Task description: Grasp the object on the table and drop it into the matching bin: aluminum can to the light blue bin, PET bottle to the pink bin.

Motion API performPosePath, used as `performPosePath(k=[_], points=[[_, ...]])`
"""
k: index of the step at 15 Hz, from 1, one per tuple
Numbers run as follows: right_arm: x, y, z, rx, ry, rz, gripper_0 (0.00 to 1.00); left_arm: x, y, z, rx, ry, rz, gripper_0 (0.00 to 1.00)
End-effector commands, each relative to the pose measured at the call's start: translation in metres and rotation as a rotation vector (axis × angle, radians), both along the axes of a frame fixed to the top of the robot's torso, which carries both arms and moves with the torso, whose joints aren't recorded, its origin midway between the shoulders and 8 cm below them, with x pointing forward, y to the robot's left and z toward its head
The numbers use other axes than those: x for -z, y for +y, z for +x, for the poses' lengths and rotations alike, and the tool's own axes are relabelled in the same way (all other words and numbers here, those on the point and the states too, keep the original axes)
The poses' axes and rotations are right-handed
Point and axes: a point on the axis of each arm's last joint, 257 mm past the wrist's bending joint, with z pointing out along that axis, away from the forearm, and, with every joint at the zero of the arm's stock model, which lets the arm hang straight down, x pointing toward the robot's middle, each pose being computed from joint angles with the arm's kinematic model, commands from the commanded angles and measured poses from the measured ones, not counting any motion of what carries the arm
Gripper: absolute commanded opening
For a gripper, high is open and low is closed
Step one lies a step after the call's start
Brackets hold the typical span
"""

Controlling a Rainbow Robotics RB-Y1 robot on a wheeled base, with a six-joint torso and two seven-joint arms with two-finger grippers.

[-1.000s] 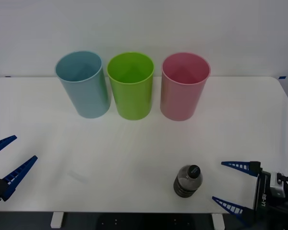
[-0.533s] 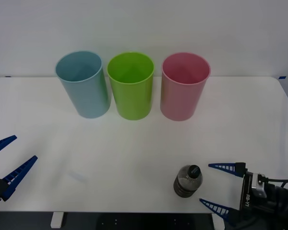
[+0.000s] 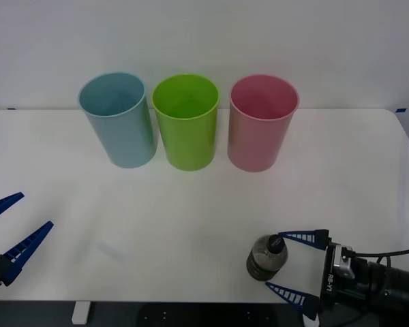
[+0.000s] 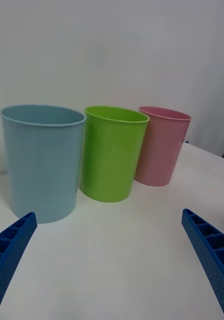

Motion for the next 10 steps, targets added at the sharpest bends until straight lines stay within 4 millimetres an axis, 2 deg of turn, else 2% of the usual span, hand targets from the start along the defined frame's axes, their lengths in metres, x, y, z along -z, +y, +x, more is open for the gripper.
performPosePath(k=[1, 6, 10], points=[[0.003, 0.011, 0.004, 0.001, -0.003, -0.003, 1.0, 0.0, 0.0, 0.0, 0.0, 0.0, 0.0, 1.0], [0.008, 0.027, 0.011, 0.014, -0.013, -0.007, 1.0, 0.0, 0.0, 0.0, 0.0, 0.0, 0.0, 1.0], [0.008, 0.031, 0.014, 0.017, -0.023, -0.012, 1.0, 0.0, 0.0, 0.0, 0.0, 0.0, 0.0, 1.0]])
